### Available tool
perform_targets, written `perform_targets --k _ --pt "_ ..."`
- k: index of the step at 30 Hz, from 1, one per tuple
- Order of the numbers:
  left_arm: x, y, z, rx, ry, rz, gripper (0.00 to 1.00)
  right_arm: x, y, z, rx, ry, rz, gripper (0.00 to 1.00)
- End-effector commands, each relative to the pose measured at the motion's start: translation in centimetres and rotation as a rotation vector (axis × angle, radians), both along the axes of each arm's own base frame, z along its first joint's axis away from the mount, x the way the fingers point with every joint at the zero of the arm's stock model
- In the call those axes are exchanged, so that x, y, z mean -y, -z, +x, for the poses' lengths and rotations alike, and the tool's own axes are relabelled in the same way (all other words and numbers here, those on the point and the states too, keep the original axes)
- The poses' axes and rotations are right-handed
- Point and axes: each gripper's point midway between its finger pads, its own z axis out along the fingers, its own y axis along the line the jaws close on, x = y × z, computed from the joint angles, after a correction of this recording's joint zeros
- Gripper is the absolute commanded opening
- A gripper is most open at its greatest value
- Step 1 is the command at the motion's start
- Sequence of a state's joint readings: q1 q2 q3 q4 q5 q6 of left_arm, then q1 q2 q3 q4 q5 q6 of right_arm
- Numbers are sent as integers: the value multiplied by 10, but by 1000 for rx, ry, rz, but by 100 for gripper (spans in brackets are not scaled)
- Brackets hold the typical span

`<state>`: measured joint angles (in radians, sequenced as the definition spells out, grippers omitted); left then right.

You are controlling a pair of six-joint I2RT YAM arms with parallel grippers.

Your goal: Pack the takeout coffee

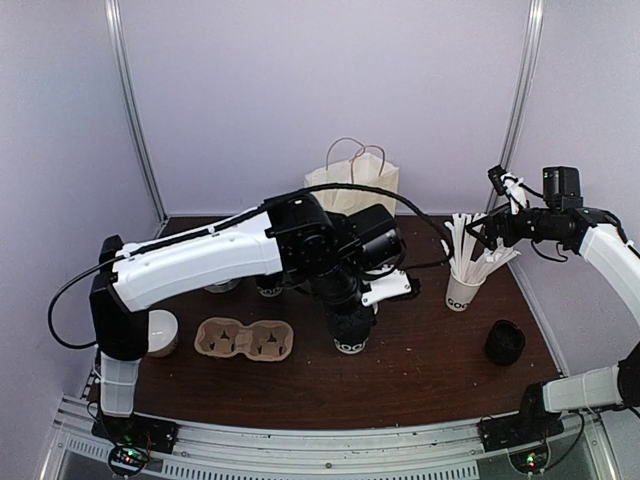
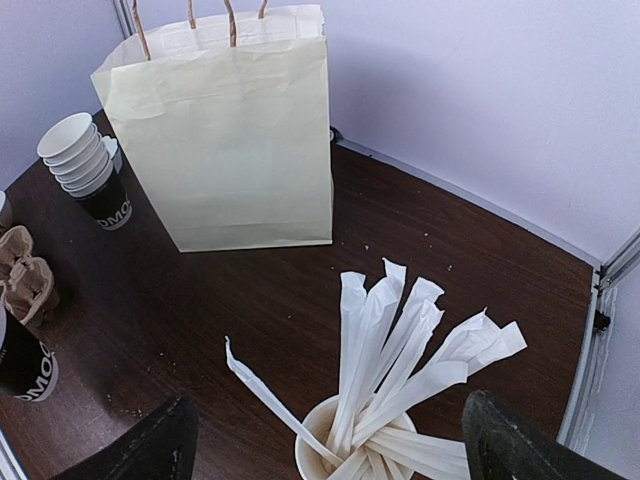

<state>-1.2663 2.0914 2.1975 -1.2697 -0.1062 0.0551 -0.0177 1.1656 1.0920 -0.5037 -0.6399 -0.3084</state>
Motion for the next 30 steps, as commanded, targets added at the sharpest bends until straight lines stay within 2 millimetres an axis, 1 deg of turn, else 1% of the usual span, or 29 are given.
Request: perform_targets --k 1,3,6,9,13,20,21,23,24,26,30 --pt "27 13 -11 -61 47 -79 0 1 2 2 5 -3 5 95" --pt "29 25 -6 -46 42 -63 0 1 2 2 5 -2 5 95" --pt "27 46 1 -17 30 -6 0 1 2 2 7 -1 4 95" --pt "25 62 5 0 21 28 0 1 2 2 6 -3 4 95" --pt "26 74 3 -21 21 32 0 1 4 3 2 -4 5 95" --pt "28 79 -2 -50 18 18 0 0 6 3 1 -9 8 95" --pt "28 79 -2 -49 18 17 2 0 6 2 0 -9 8 95" --pt "29 77 -1 -45 14 14 15 0 6 2 2 -11 9 95" --pt "29 76 -1 -46 13 11 19 0 5 2 2 -11 9 95" --pt "29 73 -2 -48 14 4 24 0 5 2 3 -12 9 95" --pt "29 66 -1 -39 13 -9 30 0 5 3 -1 -10 13 95"
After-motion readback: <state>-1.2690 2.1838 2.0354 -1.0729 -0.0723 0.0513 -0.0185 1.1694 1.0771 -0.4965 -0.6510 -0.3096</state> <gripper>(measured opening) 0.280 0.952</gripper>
